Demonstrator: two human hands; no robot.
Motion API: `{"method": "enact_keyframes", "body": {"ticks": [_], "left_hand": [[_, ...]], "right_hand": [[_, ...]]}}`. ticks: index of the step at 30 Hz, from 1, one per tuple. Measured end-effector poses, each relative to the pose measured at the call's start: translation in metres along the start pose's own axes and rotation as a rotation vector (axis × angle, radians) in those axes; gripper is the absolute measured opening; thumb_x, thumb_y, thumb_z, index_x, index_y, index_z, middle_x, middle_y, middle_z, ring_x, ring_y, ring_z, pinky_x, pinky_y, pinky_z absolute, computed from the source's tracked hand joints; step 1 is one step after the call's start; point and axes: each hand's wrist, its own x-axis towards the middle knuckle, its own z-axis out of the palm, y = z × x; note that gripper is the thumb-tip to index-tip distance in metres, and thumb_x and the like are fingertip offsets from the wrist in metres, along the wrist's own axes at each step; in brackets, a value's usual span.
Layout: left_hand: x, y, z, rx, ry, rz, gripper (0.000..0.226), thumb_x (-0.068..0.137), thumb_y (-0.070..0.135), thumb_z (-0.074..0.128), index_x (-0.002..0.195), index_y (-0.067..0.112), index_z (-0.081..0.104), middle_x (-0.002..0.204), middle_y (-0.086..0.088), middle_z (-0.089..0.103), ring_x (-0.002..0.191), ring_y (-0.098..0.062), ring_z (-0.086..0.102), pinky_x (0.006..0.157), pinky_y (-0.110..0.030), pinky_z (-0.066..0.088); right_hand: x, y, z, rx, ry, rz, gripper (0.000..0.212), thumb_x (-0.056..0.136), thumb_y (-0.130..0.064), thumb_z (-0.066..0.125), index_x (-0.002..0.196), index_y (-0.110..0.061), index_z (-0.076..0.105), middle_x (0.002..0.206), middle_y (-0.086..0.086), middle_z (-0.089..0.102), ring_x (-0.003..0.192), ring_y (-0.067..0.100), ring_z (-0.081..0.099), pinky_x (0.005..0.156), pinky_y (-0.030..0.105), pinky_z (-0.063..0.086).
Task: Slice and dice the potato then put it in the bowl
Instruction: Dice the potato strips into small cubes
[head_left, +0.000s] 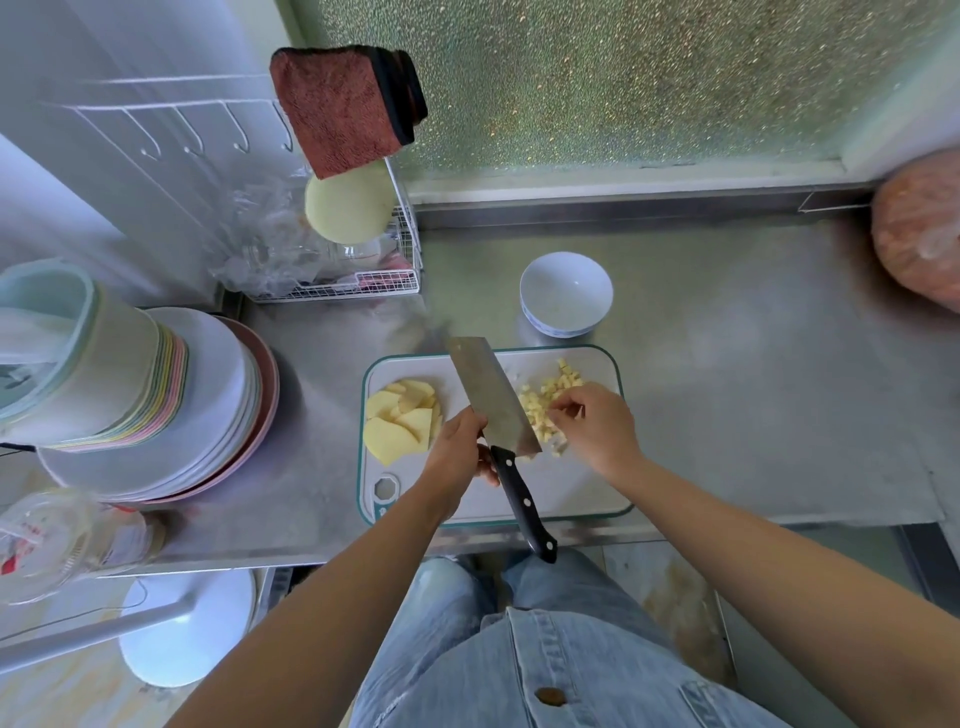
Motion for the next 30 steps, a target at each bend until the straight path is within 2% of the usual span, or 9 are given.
{"method": "enact_keyframes", "body": {"ticks": [3,5,6,9,12,16,19,23,30], "left_hand": [[0.003,0.001,0.001,-0.002,0.035,-0.003,0.034,0.099,0.019,0.031,0.104,0.0,0.058,0.065,-0.015,0.061,0.054,-0.027,0.052,0.054,-0.032,0.047],[0.004,0.002,0.004,-0.008,0.058,0.002,0.034,0.098,0.018,0.031,0.103,-0.002,0.058,0.065,-0.015,0.062,0.053,-0.027,0.052,0.054,-0.033,0.046],[0.004,0.003,0.004,-0.016,0.065,0.006,0.033,0.098,0.017,0.031,0.102,-0.003,0.058,0.064,-0.014,0.062,0.052,-0.027,0.052,0.053,-0.033,0.046],[0.001,0.006,0.006,-0.038,0.089,0.013,0.03,0.097,0.014,0.032,0.092,0.0,0.057,0.057,-0.009,0.062,0.046,-0.026,0.049,0.05,-0.03,0.045],[0.0,0.007,0.006,-0.039,0.115,0.026,0.029,0.097,0.013,0.032,0.085,0.003,0.056,0.058,-0.011,0.06,0.044,-0.024,0.048,0.049,-0.029,0.043],[-0.002,0.007,0.004,0.023,0.139,0.06,0.026,0.097,0.013,0.033,0.081,0.004,0.051,0.059,-0.015,0.058,0.043,-0.023,0.045,0.049,-0.029,0.04],[-0.002,0.006,0.002,0.107,0.159,0.102,0.021,0.095,0.014,0.035,0.08,0.007,0.047,0.065,-0.018,0.047,0.044,-0.022,0.043,0.048,-0.031,0.036],[-0.003,0.012,0.003,0.142,0.178,0.136,0.018,0.093,0.013,0.036,0.076,0.011,0.043,0.063,-0.01,0.032,0.052,-0.023,0.049,0.044,-0.029,0.03],[-0.002,0.016,0.004,0.21,0.147,0.17,0.024,0.091,0.014,0.039,0.067,0.012,0.038,0.063,-0.008,0.028,0.058,-0.027,0.046,0.043,-0.026,0.028]], "right_hand": [[-0.006,-0.001,0.003,0.015,-0.091,-0.241,0.03,0.087,-0.005,0.06,0.112,-0.018,0.07,0.082,-0.005,0.05,0.07,0.007,0.045,0.066,0.016,0.032],[-0.008,0.003,0.01,-0.096,-0.184,-0.386,0.042,0.086,0.0,0.057,0.122,-0.02,0.065,0.094,0.003,0.053,0.084,0.013,0.049,0.077,0.021,0.036],[-0.007,0.006,0.012,-0.158,-0.2,-0.367,0.043,0.087,-0.002,0.055,0.125,-0.02,0.062,0.106,0.008,0.054,0.097,0.02,0.051,0.084,0.025,0.039],[-0.01,0.011,0.008,-0.189,-0.143,-0.206,0.045,0.091,-0.024,0.042,0.136,-0.024,0.051,0.139,0.014,0.039,0.129,0.033,0.032,0.106,0.038,0.03],[-0.019,0.009,0.01,-0.157,-0.243,-0.339,0.054,0.091,-0.044,0.025,0.142,-0.034,0.04,0.154,0.009,0.02,0.139,0.028,0.016,0.113,0.042,0.016],[-0.017,0.006,0.009,-0.101,-0.216,-0.197,0.036,0.099,-0.018,0.038,0.131,-0.014,0.055,0.149,0.011,0.031,0.138,0.03,0.023,0.113,0.037,0.019],[-0.01,0.002,0.002,-0.195,-0.137,-0.217,0.032,0.093,-0.007,0.045,0.119,-0.013,0.063,0.145,0.011,0.037,0.135,0.029,0.029,0.11,0.038,0.029],[-0.002,-0.004,-0.007,-0.569,-0.227,-0.332,0.028,0.086,-0.006,0.055,0.107,-0.021,0.066,0.151,0.008,0.027,0.138,0.029,0.022,0.102,0.035,0.03],[0.001,-0.017,-0.011,-0.738,-0.277,-0.472,0.031,0.089,-0.009,0.053,0.115,-0.021,0.065,0.156,0.008,0.017,0.143,0.031,0.015,0.106,0.038,0.026]]}}
